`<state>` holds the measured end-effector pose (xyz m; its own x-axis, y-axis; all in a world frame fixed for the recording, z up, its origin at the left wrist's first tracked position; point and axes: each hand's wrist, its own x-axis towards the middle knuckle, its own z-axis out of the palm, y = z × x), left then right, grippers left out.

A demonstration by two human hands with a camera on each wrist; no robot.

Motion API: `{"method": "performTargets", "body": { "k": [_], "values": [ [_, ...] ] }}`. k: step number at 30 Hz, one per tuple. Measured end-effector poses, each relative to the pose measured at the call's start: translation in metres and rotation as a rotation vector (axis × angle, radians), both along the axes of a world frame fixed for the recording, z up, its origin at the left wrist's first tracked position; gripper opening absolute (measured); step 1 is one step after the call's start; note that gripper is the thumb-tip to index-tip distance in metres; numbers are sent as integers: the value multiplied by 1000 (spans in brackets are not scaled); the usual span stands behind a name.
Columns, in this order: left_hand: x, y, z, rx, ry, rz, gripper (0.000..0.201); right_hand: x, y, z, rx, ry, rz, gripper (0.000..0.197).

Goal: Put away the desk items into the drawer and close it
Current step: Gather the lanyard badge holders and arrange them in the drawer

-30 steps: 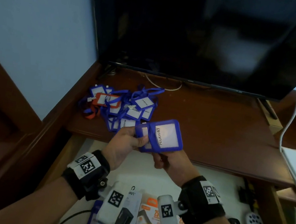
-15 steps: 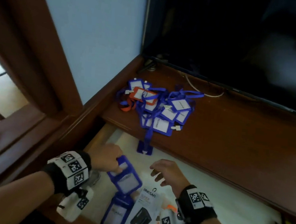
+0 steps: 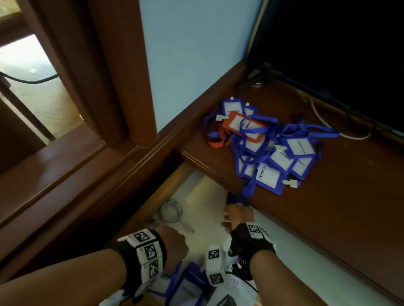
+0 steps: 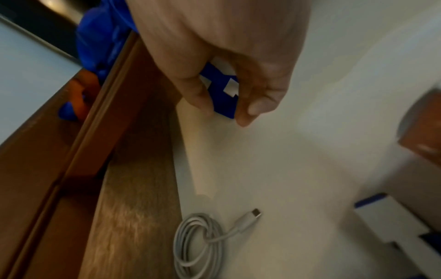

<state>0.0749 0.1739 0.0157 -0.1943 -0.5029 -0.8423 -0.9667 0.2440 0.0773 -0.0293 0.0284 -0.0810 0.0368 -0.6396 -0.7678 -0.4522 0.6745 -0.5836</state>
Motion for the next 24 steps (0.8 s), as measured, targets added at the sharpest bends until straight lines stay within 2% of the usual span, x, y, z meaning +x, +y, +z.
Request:
{"method": "performTargets", "body": {
  "k": [4,8,12,16,19,24],
  "values": [
    [1,-2,-14,-7,15,-10,32,8,-4,1,16,-56,-5,23],
    [2,-1,-27,-20,37,-2,24,6,5,5,30,-131,-59,8],
    [3,2,-41,-79,41,-4,35,-2,23,5,-21,-80,-57,22],
    [3,1,-51,-102,6,-14,17,-11,41,18,-15,-67,40,25],
    [2,1,-60,-155,-39,-26,28,-19,50,33,-19,-54,145,28],
    [-13,-6,-57,-198,-68,-78,30,-35,55,64,-101,-3,263,29]
  ]
}}
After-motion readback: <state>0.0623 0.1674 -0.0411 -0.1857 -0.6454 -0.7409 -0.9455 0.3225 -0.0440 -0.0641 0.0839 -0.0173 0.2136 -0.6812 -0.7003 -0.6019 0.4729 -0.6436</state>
